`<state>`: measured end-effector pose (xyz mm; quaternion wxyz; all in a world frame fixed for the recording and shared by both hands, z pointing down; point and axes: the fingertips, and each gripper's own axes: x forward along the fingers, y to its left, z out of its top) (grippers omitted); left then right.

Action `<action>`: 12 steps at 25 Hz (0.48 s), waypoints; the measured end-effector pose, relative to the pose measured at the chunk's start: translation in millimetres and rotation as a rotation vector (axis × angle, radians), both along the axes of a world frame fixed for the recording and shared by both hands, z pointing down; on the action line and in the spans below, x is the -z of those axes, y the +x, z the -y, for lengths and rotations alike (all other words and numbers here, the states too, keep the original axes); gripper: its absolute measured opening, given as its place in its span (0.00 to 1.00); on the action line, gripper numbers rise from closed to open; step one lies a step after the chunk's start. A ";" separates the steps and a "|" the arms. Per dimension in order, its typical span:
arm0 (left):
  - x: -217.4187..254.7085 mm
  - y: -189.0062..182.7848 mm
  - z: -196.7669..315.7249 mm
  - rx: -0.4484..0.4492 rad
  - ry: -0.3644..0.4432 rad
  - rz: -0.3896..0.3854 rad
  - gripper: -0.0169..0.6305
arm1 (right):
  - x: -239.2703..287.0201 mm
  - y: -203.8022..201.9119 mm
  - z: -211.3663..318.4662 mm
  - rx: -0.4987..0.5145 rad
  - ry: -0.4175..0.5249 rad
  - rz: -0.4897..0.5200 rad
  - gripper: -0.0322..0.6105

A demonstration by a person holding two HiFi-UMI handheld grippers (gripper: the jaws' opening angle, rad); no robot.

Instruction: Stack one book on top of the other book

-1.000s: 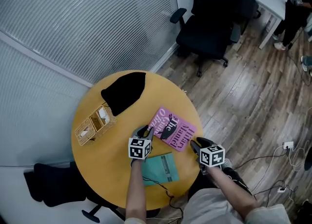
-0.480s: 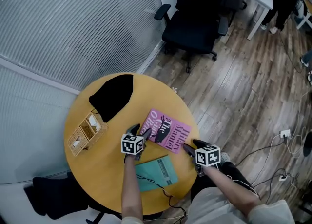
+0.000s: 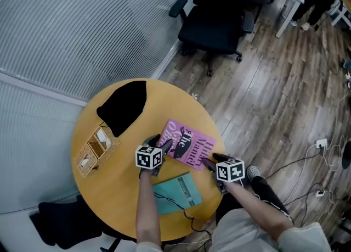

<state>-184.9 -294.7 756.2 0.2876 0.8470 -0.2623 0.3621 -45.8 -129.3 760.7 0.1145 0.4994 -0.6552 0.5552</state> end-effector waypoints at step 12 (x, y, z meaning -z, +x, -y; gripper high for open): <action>-4.4 7.1 -28.3 -0.047 -0.075 0.030 0.45 | -6.8 14.6 2.7 -0.015 0.000 -0.069 0.28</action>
